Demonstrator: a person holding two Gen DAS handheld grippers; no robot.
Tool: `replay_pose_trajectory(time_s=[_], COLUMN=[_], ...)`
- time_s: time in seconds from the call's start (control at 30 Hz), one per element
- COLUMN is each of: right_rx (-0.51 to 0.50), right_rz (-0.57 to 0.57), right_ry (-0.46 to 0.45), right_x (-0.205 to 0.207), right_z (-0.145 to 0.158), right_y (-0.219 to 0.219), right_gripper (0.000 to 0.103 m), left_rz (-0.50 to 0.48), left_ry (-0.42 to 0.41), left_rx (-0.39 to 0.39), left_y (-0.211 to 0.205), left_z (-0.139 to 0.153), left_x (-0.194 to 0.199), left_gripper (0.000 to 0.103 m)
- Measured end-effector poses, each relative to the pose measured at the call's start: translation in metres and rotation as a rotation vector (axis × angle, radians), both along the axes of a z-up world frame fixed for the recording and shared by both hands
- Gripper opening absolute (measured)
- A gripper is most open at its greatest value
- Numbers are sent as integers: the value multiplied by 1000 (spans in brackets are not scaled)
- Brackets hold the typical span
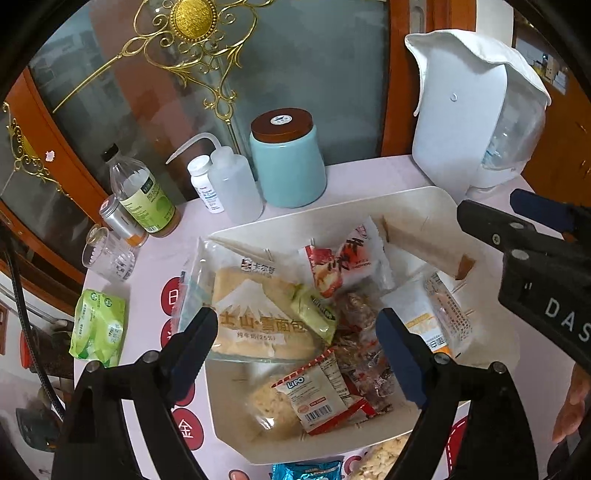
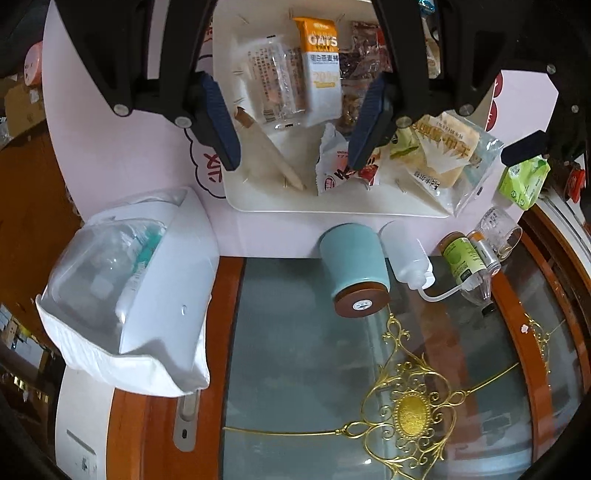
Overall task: Organize snacks
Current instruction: 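Carry both packets into the white tray and open both tools to release them, then withdraw both tools from the tray toward the remaining snacks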
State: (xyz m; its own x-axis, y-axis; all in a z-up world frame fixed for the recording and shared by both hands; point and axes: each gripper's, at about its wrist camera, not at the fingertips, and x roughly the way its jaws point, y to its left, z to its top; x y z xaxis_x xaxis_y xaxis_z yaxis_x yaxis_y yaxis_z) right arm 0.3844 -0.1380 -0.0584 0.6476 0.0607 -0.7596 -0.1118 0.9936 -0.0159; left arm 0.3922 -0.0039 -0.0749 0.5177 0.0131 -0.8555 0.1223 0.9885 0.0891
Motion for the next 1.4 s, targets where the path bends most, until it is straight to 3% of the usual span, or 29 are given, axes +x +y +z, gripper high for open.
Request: replay_pose_trajectory(time_s=[0.67, 1.3, 1.37, 1.4], right_rx=[73, 168, 167, 168], right_rz=[17, 47, 35, 30], right_ry=[11, 17, 30, 34], right_x=[-67, -169, -175, -177], right_z=[18, 38, 33, 31], right_y=[-17, -30, -31, -32], right_gripper=[61, 62, 68, 76], left_rz=[30, -22, -19, -17], left_ry=[-11, -55, -56, -54], left_rx=[-7, -31, -36, -38], left_y=[14, 10, 11, 11], left_z=[26, 67, 66, 65], left_x=[-50, -160, -172, -175], left_gripper=[87, 87, 87, 87])
